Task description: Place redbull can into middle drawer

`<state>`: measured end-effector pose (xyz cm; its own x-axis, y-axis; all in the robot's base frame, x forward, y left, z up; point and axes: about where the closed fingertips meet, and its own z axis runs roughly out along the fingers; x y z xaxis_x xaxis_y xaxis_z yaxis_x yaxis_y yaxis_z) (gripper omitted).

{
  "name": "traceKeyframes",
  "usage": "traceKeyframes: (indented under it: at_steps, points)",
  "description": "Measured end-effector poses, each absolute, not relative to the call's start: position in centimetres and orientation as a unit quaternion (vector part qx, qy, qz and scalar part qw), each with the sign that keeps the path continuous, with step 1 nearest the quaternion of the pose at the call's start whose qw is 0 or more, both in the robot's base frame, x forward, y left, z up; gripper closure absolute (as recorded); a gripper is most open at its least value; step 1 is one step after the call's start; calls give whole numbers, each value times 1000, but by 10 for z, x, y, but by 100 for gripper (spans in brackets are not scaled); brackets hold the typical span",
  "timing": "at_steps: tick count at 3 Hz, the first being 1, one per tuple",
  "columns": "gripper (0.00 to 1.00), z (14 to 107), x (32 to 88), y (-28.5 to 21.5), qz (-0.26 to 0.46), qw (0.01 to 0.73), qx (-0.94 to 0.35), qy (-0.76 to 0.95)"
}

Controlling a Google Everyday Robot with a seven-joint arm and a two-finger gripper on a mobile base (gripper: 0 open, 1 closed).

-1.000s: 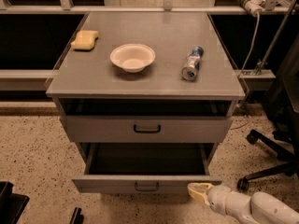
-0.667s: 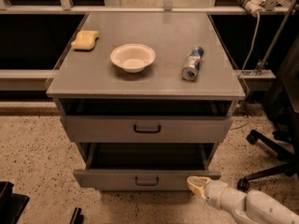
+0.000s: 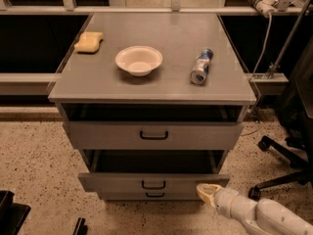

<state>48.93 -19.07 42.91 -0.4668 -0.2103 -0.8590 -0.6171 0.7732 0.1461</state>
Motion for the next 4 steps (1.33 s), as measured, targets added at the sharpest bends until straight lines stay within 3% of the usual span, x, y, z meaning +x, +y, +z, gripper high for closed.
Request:
traceKeyframes:
  at_steps: [4]
  points:
    - [100, 432, 550, -130, 226, 480, -322, 784]
